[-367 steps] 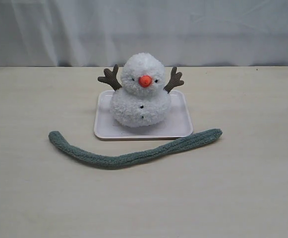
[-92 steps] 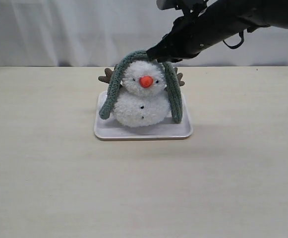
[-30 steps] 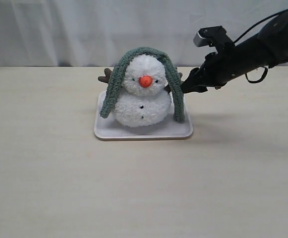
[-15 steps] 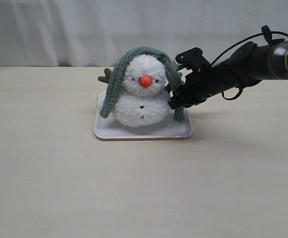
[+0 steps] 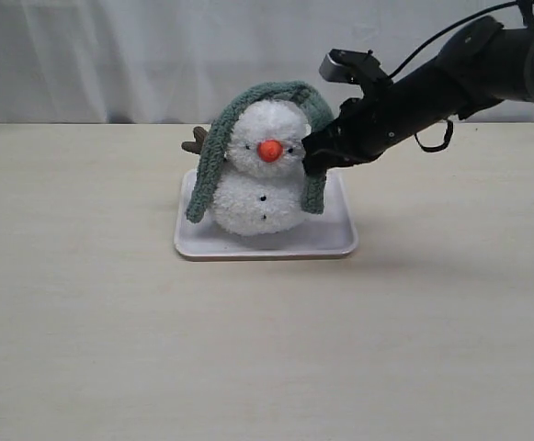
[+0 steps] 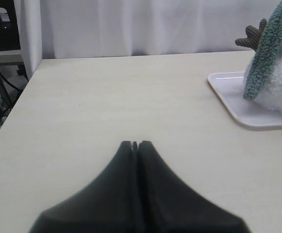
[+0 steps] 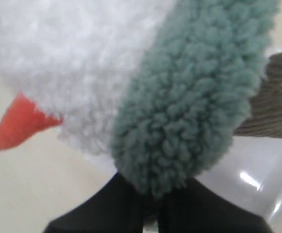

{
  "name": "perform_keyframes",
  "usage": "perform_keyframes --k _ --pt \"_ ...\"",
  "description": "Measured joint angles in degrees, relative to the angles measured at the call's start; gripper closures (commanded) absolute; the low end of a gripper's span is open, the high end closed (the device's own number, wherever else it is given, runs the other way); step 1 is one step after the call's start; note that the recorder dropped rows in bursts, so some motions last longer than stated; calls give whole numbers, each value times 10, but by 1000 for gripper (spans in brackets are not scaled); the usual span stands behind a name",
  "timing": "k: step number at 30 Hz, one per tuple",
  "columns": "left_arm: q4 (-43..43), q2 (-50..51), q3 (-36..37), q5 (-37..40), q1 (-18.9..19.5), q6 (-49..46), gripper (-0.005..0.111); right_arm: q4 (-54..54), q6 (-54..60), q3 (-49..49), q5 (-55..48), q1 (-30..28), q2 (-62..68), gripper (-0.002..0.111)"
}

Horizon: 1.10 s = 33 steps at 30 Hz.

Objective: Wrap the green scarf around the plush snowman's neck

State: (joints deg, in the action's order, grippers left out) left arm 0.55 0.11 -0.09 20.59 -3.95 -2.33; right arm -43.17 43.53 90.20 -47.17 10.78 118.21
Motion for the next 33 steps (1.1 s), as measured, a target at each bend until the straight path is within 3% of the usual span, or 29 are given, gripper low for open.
perform_keyframes --k 5,13,16,23,33 --pt "0 0 0 0 0 0 107 46 -95 49 -36 0 16 104" --pt "0 0 0 0 0 0 107 48 -112 66 -102 0 67 103" --pt "0 0 0 0 0 0 107 44 -106 66 -107 0 76 91" --pt "0 0 0 0 0 0 107 -5 -68 66 -124 0 78 52" --pt "0 0 0 0 0 0 107 -5 -68 66 -218 0 78 49"
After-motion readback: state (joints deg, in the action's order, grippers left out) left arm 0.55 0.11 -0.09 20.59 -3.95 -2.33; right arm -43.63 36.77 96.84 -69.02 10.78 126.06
